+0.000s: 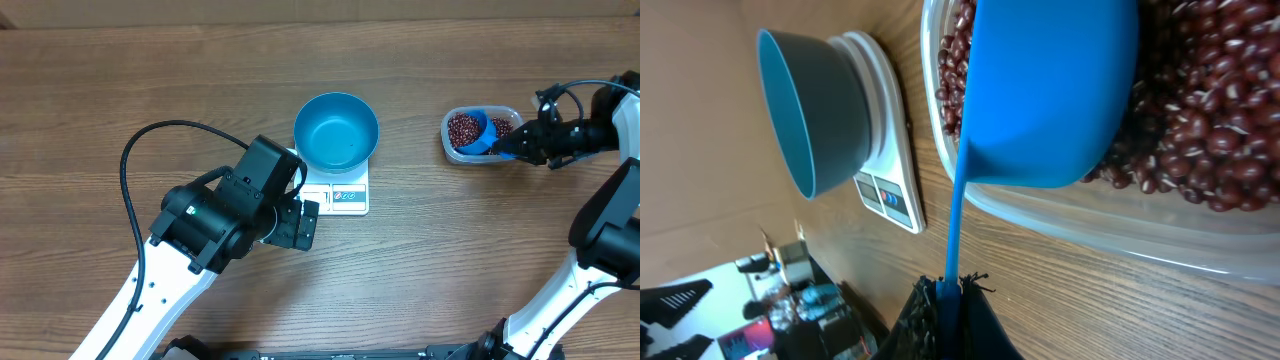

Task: Scoop item into bowl and weigh 150g on scale
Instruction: 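Tilt the scoop up to fill it with beans, right gripper, then lift the full scoop and carry it over the teal bowl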

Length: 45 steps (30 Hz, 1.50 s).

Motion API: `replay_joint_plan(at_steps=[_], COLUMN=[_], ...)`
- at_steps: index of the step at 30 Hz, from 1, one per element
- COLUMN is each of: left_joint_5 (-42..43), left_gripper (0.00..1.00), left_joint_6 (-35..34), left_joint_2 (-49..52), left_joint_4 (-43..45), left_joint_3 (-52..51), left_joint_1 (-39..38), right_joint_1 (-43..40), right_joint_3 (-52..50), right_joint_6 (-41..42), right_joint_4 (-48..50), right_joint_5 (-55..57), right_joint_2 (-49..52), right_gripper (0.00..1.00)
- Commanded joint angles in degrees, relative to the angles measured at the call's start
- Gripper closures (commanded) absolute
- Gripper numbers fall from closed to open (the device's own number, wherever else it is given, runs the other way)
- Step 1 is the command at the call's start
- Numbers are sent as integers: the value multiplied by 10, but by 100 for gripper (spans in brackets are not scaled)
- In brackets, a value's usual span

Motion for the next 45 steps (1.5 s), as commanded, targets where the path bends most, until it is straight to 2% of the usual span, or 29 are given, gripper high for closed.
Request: replay_joint_plan(at_steps=[1,11,21,39,45], left_joint_5=[1,0,1,1,1], left_gripper=[1,0,1,0,1], left_joint_6=[-6,-6,-6,-6,-6], left_joint_2=[-3,-3,-3,-3,-3], left_joint_4=[0,0,0,0,0], left_joint_3=[0,0,0,0,0], left_joint_1=[-2,-2,-2,-2,-2], right_joint_1=[-23,-39,-57,-79,-73], right_joint_3=[-5,-6,-6,-6,-6], right_joint_6=[-16,-16,-117,-138,-168], right_joint_4=[1,-8,-71,-71,-71], right_joint_5=[-51,-58,-116,-151,-200], right_joint_2=[0,0,0,0,0], right_gripper=[96,96,96,96,96])
